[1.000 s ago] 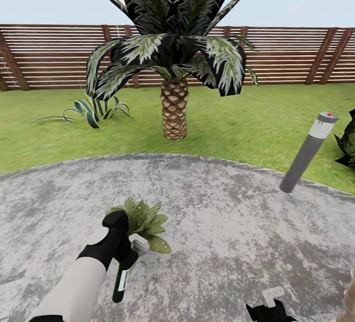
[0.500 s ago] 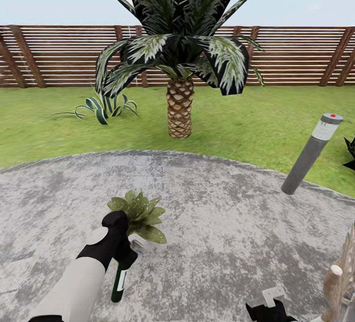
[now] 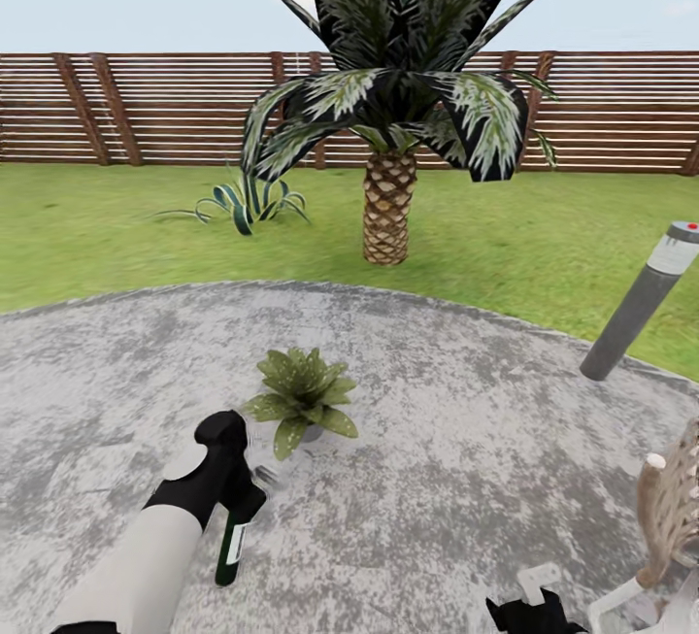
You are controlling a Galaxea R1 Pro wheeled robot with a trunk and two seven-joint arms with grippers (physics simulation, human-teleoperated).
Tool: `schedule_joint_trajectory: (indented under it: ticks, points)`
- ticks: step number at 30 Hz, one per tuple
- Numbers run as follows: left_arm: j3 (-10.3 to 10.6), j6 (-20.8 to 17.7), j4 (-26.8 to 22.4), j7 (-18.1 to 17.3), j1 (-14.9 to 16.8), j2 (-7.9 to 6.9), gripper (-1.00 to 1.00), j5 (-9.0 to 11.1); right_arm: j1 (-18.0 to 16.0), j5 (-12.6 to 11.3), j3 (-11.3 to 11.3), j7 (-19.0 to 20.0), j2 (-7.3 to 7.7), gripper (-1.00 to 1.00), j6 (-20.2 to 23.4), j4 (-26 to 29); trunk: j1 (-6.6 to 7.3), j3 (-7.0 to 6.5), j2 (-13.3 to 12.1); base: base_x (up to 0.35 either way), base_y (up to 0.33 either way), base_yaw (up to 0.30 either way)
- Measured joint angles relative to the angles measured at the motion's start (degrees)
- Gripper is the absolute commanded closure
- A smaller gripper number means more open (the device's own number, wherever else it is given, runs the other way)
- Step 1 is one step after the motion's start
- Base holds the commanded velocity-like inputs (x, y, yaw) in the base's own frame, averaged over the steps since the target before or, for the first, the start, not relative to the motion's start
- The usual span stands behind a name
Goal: Pick up the pesticide atomizer in the garden and spray insectifuge to fully cover both potted plants in the garden.
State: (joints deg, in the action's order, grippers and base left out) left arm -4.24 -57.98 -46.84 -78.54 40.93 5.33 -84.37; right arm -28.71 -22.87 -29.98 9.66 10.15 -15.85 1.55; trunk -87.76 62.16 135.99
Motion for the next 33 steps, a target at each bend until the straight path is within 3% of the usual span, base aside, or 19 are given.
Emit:
schedule_joint_trajectory:
  ticks: [4,12,24,27,29,30,31,33]
  points:
    - [-0.1,0.1,-0.9,-0.1,0.0,-1.32,1.0,0.4,0.0,0.2,0.0,0.0,0.03,-1.0,0.0,0.0,0.01,0.0,0.0,-0.183,0.277,0.001]
    - [-0.8,0.2,-0.9,0.0,0.0,-1.73,1.0,0.6,0.0,-0.1,0.0,0.0,-0.05,-1.0,-0.1,0.1,0.03,0.0,0.0,-0.025,0.279,0.0]
    - [-2.0,0.6,-4.2,0.1,-0.1,-2.21,1.0,1.3,0.0,0.1,-0.1,0.1,-0.32,-1.0,0.0,0.1,0.0,0.0,0.0,-0.073,-0.005,0.0]
    - [-2.1,0.8,-5.1,0.2,-0.1,-2.93,1.0,1.4,0.0,0.3,-0.2,0.2,-0.37,-1.0,0.1,0.1,0.01,0.0,0.0,-0.157,-0.01,0.0]
    - [-2.1,1.9,-7.1,0.2,-0.1,-4.07,1.0,3.5,0.0,0.8,-0.9,0.4,-0.53,-1.0,0.1,0.7,0.03,0.0,0.0,-0.032,-0.002,0.0]
    - [-2.2,3.8,-7.6,0.2,-0.1,-4.96,1.0,6.3,0.0,1.8,-2.1,0.5,-0.39,-1.0,0.1,2.1,0.03,0.0,0.0,-0.011,-0.001,0.0]
    - [-2.3,6.9,-7.8,0.2,-0.1,-6.14,1.0,10.3,-0.1,3.2,-3.3,0.6,-0.2,-1.0,0.1,4.8,0.03,-0.01,0.0,-0.007,0.0,0.0]
    - [-2.2,13.0,-7.6,0.3,-0.1,-7.96,1.0,17.1,-0.1,5.9,-4.2,0.7,-0.04,-1.0,0.1,9.6,0.03,-0.01,0.0,-0.003,0.0,0.0]
